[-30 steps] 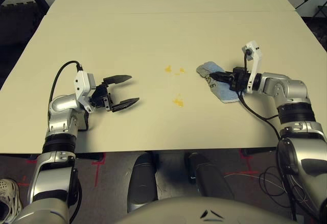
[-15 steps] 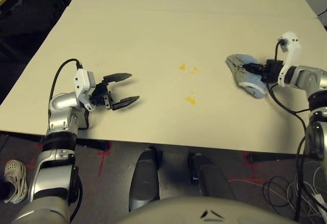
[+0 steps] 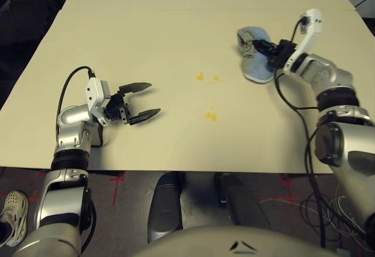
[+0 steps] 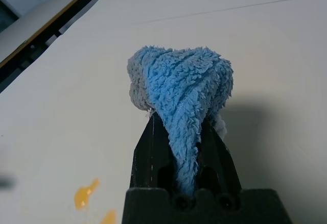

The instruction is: Wipe the water off the table with a rag.

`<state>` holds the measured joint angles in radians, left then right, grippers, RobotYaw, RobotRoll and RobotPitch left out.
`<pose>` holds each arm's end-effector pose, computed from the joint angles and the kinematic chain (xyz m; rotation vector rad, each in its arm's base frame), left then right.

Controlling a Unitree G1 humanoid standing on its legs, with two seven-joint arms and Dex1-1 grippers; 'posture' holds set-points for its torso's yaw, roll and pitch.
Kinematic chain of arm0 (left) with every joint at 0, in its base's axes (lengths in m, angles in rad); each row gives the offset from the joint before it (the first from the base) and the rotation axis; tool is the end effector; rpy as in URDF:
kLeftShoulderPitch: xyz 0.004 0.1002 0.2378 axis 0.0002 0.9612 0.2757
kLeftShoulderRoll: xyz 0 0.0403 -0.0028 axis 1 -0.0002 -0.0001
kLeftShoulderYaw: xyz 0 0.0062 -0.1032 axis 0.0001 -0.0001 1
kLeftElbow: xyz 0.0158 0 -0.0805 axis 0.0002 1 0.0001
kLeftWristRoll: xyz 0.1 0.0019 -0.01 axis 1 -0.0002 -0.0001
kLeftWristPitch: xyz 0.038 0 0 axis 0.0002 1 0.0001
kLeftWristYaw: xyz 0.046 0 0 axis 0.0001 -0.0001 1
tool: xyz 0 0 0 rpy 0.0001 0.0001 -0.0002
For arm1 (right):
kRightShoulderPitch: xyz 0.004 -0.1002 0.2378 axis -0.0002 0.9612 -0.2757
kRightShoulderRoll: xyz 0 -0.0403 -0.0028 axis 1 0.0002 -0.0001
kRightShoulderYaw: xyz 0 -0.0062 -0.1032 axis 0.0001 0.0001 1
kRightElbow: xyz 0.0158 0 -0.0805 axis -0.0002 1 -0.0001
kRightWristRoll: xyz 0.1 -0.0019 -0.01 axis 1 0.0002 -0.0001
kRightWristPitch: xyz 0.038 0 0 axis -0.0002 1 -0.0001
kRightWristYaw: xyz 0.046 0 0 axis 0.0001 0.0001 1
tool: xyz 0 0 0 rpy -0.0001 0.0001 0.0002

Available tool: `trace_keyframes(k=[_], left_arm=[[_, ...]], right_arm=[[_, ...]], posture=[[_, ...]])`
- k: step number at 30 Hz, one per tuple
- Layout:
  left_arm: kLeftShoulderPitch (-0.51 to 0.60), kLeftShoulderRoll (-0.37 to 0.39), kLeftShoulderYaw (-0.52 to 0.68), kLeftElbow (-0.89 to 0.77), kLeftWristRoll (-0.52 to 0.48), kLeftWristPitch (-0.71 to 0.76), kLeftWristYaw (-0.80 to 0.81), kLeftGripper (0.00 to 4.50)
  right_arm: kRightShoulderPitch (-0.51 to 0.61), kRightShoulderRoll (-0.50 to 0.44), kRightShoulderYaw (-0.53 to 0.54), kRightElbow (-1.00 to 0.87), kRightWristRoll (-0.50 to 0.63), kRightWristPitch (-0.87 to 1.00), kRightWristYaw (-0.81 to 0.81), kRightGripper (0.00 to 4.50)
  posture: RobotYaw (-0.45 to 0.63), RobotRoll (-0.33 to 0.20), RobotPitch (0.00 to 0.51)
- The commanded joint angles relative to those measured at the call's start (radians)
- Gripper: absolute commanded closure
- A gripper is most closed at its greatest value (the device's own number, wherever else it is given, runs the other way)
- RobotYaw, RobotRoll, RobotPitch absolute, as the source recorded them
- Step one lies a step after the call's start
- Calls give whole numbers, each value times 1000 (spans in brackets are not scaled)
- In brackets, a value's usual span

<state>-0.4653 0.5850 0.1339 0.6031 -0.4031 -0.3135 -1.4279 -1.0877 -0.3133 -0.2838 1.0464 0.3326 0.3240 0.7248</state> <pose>0.2742 0.2990 0.1169 0.2950 -0.1513 -1.1370 0.3665 -0.2011 0.1670 0.3721 0.1059 0.6186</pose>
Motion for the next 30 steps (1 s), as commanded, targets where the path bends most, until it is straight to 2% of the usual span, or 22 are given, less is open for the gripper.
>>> trace_keyframes(k=[1, 7, 16, 20, 30], left_arm=[[14, -1, -13, -7, 10, -2, -7, 0], [30, 3, -10, -19, 8, 0, -7, 0], [42, 5, -8, -31, 4, 2, -5, 0], [44, 1, -9, -29, 4, -1, -6, 0], [59, -5, -8, -30, 3, -11, -5, 0]], right_arm=[[-9, 43, 42, 68, -51, -24, -48, 4264], [18, 143, 112, 94, -110, 5, -55, 4264], [11, 239, 140, 89, -119, 82, -22, 4266], [23, 310, 179, 72, -137, 106, -2, 4267], [0, 423, 188, 85, -152, 117, -29, 4267]], posture=[[193, 0, 210], [207, 0, 214], [213, 0, 216], [217, 0, 216], [237, 0, 215]])
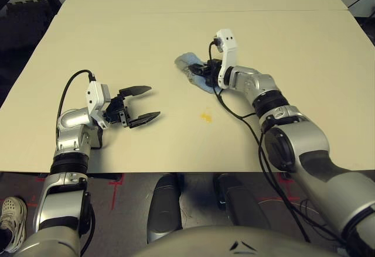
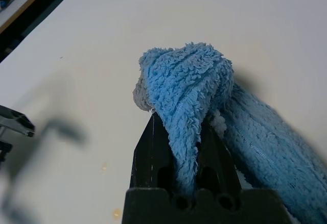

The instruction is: Wipe the water off the table with a rag.

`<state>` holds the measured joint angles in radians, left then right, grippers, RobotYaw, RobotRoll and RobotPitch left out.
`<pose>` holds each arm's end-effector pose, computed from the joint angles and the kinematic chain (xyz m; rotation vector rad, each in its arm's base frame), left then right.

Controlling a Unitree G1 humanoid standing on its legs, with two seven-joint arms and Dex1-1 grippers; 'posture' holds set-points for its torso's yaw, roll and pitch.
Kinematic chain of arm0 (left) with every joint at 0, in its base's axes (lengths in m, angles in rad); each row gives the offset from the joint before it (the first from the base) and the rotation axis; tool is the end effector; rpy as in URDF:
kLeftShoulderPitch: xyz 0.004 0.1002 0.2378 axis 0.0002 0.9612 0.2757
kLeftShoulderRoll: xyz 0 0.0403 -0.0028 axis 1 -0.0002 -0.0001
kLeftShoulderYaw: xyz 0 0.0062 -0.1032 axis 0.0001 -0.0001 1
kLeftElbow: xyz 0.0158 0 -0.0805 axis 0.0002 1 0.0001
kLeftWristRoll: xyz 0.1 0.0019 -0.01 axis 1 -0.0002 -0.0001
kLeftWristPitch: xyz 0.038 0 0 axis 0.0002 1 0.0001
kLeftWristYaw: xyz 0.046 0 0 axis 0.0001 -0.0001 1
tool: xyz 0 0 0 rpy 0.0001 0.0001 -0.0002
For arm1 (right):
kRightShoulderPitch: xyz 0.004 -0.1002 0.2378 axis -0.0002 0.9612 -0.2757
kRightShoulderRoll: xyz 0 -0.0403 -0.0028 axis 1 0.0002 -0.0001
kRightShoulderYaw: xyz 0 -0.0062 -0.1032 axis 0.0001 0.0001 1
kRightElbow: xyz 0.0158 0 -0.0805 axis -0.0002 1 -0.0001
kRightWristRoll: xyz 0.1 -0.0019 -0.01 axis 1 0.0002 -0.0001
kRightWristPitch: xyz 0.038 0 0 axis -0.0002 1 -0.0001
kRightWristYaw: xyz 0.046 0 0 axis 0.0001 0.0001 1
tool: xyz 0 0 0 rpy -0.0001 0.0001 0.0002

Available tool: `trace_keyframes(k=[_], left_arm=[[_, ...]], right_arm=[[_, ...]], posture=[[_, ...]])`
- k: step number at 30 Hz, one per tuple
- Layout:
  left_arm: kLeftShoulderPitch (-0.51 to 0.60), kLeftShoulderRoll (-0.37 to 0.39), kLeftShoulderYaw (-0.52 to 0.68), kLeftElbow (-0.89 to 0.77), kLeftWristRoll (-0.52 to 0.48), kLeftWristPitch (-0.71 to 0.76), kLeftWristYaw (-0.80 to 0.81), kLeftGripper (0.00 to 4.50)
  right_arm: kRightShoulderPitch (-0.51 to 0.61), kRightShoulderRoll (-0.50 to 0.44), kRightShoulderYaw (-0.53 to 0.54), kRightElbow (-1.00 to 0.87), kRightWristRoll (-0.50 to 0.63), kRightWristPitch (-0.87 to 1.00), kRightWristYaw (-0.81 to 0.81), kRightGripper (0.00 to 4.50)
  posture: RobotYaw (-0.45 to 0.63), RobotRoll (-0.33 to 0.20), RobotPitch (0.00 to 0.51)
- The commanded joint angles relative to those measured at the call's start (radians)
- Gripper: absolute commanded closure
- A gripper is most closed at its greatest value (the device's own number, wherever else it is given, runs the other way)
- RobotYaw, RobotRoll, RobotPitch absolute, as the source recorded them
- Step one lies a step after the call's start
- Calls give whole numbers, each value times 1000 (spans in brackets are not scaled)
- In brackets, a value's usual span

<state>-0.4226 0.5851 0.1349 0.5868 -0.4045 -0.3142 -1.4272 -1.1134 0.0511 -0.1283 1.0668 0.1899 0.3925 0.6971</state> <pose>0.2671 0.3010 0.1087 0.2828 -0.1266 -1.1350 0.3567 -0.0632 0.1378 0.2736 0.3635 0.9502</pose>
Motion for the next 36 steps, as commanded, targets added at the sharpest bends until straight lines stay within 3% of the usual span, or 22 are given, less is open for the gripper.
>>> trace_keyframes(k=[1, 7, 27, 31, 36], left_arm=[[17, -5, -8, -12, 5, -12, -6, 0], [16, -4, -5, 10, 6, -27, -11, 0], [-41, -23, -11, 112, 16, -78, -40, 0], [-43, -21, -11, 118, 15, -83, -52, 0], [-26, -5, -8, 104, 9, -82, -81, 0]], right_arm=[[24, 62, 32, 66, -12, 48, -3, 4267], [13, 7, 13, 80, -20, 35, -21, 4267], [62, -472, -56, -52, 38, 112, 45, 4269], [104, -521, -71, -278, 144, 274, 179, 4269], [277, -584, -44, -715, 304, 584, 251, 4269]], posture=[[237, 0, 215], [237, 0, 216], [196, 0, 224], [198, 0, 227], [193, 0, 230]])
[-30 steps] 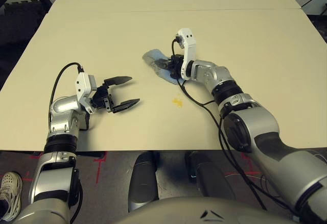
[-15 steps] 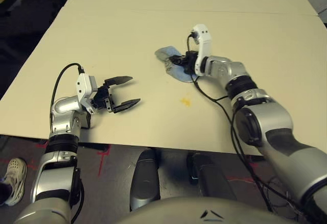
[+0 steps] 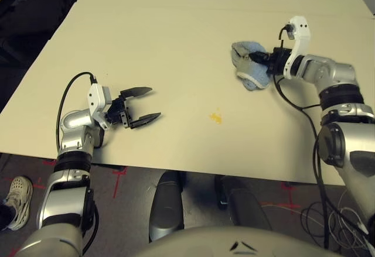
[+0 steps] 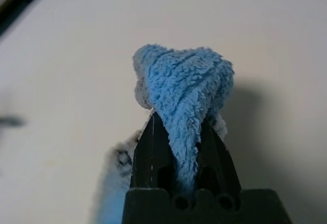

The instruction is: Wipe the water off the table with a rag.

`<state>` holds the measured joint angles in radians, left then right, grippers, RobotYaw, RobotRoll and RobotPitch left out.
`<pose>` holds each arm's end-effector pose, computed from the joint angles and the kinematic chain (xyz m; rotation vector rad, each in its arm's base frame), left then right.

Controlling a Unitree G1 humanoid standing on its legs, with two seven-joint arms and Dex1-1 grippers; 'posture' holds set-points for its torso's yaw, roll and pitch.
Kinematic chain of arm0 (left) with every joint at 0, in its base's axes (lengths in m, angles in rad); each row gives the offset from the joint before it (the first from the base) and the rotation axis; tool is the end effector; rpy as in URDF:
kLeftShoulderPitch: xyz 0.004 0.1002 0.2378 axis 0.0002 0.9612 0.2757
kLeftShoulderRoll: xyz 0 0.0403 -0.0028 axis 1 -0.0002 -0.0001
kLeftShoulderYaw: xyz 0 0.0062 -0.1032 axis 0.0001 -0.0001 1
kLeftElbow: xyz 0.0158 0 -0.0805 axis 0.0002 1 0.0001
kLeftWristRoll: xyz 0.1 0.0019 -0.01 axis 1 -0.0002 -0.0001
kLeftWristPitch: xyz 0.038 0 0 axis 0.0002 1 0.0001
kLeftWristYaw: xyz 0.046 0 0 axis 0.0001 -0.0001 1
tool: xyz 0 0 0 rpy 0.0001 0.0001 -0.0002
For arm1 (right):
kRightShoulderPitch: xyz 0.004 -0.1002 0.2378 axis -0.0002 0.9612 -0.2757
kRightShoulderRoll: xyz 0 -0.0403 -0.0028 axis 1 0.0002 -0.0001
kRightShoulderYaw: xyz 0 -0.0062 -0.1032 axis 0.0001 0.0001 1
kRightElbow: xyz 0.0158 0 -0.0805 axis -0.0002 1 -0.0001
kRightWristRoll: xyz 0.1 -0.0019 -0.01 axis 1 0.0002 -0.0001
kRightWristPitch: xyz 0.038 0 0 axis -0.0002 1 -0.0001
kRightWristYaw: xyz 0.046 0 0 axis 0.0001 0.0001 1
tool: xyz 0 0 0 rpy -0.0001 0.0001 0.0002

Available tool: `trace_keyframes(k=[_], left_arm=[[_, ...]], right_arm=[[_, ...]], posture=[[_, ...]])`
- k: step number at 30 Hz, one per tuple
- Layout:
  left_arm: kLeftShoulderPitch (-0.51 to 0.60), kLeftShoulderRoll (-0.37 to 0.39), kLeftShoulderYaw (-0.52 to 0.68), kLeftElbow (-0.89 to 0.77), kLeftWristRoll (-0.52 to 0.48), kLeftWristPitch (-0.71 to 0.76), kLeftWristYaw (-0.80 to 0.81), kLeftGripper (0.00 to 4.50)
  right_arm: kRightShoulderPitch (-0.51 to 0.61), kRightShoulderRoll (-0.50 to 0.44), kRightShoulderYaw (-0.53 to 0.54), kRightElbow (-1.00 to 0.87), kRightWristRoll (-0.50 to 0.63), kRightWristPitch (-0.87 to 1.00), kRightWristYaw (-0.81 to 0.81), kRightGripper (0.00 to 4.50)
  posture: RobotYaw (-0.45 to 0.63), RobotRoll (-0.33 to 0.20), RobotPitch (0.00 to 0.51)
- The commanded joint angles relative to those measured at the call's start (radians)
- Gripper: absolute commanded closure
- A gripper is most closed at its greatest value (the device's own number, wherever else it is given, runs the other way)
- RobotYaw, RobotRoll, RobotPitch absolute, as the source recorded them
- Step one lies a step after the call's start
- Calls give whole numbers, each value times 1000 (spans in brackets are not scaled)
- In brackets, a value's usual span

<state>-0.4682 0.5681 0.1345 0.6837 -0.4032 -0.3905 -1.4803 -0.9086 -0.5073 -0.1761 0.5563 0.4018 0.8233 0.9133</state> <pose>0.2724 0.3008 0.1051 0.2936 -0.1524 -1.1635 0.3327 -0.2441 0.1941 0.2816 0.2942 0.7965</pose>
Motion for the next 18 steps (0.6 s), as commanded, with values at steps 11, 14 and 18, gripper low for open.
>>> trace_keyframes(k=[11, 14, 18], left_arm=[[33, 19, -15, -43, 1, 4, -76, 0], [43, 23, -13, -67, -3, 5, -86, 0], [60, 33, -6, -93, -9, 13, -86, 0]], right_arm=[[294, 87, 45, -518, 197, 372, -139, 4270], [324, 124, 82, -534, 195, 370, -172, 4270], [346, 175, 148, -524, 187, 352, -190, 4270]], posture=[[194, 0, 230], [201, 0, 230], [214, 0, 229]])
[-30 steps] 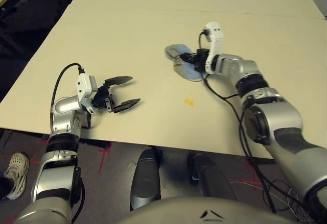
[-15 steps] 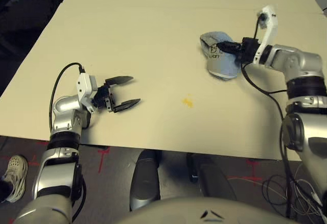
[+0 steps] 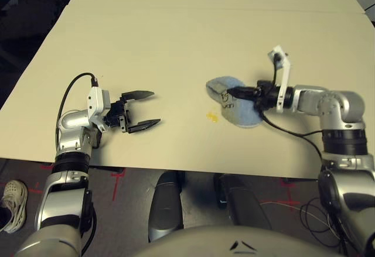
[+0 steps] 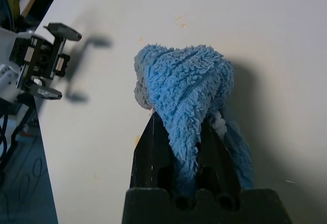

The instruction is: Wipe the water off the table with a rag.

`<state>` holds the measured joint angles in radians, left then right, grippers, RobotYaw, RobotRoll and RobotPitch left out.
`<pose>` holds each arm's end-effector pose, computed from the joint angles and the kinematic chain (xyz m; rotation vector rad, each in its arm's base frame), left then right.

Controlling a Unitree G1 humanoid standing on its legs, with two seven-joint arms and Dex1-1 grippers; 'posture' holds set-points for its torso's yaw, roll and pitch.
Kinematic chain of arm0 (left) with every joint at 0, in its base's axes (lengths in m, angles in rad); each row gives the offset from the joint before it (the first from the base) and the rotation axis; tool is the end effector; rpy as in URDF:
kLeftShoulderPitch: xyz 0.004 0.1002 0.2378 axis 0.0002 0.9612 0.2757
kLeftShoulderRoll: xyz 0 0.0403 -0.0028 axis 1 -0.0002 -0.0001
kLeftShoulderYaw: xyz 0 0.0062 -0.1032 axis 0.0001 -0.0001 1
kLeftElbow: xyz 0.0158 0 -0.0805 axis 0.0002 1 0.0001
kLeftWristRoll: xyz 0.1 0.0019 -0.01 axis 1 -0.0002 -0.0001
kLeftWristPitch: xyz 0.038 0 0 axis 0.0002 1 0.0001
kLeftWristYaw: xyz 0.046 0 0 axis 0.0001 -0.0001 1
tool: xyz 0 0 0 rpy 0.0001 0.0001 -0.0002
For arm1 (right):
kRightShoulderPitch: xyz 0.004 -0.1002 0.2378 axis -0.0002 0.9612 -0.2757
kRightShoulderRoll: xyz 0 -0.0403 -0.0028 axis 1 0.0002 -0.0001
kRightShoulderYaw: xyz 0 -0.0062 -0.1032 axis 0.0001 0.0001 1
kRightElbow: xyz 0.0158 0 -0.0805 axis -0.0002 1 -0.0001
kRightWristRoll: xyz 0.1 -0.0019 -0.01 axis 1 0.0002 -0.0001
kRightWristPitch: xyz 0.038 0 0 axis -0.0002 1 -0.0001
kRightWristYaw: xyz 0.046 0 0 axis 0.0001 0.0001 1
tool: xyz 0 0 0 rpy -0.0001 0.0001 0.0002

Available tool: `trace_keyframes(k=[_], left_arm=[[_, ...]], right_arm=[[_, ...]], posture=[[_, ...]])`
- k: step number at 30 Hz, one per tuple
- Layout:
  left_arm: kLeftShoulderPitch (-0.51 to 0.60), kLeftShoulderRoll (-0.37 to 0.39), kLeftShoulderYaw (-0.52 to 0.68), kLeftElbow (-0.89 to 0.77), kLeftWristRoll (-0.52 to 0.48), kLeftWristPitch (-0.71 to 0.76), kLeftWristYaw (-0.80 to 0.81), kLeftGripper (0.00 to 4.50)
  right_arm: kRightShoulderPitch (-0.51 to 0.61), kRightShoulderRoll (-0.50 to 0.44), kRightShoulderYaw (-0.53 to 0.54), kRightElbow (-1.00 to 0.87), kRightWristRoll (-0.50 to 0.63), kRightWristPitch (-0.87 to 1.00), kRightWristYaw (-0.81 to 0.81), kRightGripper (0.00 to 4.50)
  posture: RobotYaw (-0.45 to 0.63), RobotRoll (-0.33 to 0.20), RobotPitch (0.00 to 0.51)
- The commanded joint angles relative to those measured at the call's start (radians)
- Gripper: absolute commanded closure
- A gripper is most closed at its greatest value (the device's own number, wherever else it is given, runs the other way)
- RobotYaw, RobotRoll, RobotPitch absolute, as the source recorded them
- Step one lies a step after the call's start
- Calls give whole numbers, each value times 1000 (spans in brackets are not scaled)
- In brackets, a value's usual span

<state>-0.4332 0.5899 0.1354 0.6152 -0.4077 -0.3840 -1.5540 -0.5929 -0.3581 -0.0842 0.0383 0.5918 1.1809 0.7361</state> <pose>0.2671 0.3032 0.1108 0.3413 -0.1459 -1.2473 0.2842 -0.1836 0.1469 0.3624 0.5523 0.9689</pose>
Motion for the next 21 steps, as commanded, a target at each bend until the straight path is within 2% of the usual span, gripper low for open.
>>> trace_keyframes(k=[1, 11, 21], left_arm=[[28, 13, -6, -28, -5, 8, -11, 0], [60, 21, -7, -68, -7, -6, -12, 0], [83, 61, 12, -103, -23, 7, -9, 0]], right_arm=[[31, 32, 67, -2, -4, -10, -13, 4270], [-22, 100, 275, 25, 1, -32, 86, 4270], [-89, 176, 374, 96, -23, -76, 141, 4270]], posture=[[214, 0, 229], [235, 0, 224], [282, 0, 214]])
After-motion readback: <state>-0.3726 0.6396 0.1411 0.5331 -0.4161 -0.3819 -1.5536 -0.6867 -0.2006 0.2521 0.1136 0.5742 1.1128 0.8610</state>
